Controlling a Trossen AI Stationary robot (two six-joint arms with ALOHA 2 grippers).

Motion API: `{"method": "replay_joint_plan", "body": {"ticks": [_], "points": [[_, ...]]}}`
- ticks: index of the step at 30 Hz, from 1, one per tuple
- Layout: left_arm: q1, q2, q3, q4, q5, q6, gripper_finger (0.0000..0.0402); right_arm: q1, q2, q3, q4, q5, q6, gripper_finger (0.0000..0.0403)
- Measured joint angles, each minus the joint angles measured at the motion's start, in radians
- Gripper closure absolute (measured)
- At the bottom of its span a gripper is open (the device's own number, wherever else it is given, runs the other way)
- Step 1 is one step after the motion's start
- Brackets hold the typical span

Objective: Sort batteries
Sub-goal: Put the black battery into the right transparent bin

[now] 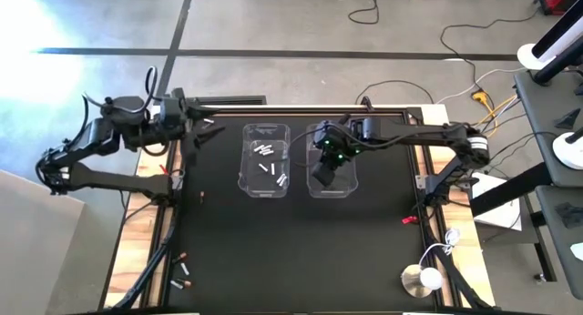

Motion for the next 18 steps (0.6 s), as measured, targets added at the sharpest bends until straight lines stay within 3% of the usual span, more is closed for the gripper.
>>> {"method": "replay_joint_plan", "body": {"ticks": [11,18], "points": [[0.0,-0.087,-0.134,0.05,-0.07,-0.049,0.0187,-0.06,0.06,0.0,-0.001,-0.064,-0.038,0.0358],[0.0,-0.099,-0.147,0.064,-0.137,-0.028,0.0187,-0.067,0.132,0.0,0.003,-0.064,-0.211,0.0358]]}}
